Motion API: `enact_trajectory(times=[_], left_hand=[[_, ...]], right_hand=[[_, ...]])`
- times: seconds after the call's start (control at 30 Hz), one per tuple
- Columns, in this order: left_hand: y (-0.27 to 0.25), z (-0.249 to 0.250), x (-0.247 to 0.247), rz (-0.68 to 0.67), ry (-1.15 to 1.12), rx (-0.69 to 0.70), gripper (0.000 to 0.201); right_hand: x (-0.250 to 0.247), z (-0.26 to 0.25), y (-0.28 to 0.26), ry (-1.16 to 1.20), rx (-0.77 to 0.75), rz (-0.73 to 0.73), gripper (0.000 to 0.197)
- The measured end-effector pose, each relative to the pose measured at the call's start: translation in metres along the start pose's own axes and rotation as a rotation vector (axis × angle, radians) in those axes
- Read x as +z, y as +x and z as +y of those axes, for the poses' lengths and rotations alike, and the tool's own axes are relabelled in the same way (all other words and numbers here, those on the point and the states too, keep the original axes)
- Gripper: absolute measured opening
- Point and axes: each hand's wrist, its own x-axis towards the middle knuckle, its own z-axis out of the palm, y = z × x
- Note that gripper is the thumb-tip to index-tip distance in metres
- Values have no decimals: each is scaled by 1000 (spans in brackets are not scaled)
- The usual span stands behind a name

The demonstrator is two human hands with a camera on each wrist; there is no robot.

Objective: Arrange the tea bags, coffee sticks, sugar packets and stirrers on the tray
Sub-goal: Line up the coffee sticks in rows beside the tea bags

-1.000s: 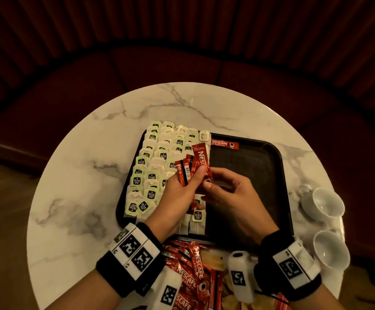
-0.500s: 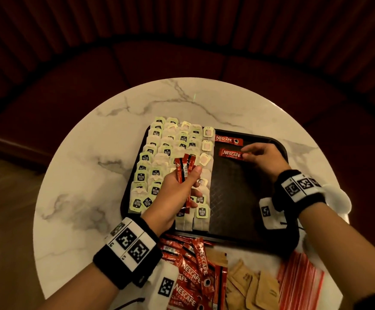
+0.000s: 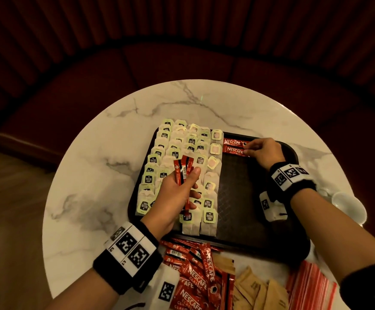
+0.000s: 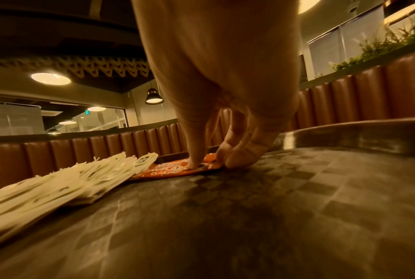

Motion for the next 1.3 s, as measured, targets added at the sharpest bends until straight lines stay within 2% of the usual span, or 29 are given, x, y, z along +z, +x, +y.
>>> enact_trajectory(times=[0.23,0.33,0.4,0.47,0.6,0.77,0.87,1.03,1.3], left_hand=[[0,0,1,-9,6,4,22],[0,2,2,-35,-46,-8,34],[-1,6,5,-65,-94,-23,41],[-4,11,8,-98,-156,-51,49],[-7,16,15,-133,-193,-64,62],[-9,12,22,-171,-63,-54,74],[-11,9,22,-198,-18,-65,65],[-15,7,22,-257,14,-23,46],[-17,8,17,-235,-8,51,32]], right_hand=[[3,0,4,21,21,44,7],[-5,-11,-10,67,-40,79,8],[-9,-27,-32,117,-115,73,2],[-11,-45,-63,193,-185,-5,10],[-2,-70,-125,435,-207,-248,19],[12,-76,-157,596,-232,-309,18],[15,-74,-162,661,-203,-254,16],[13,-72,-163,741,-146,-251,12],[-2,-63,-152,906,-153,-178,19]])
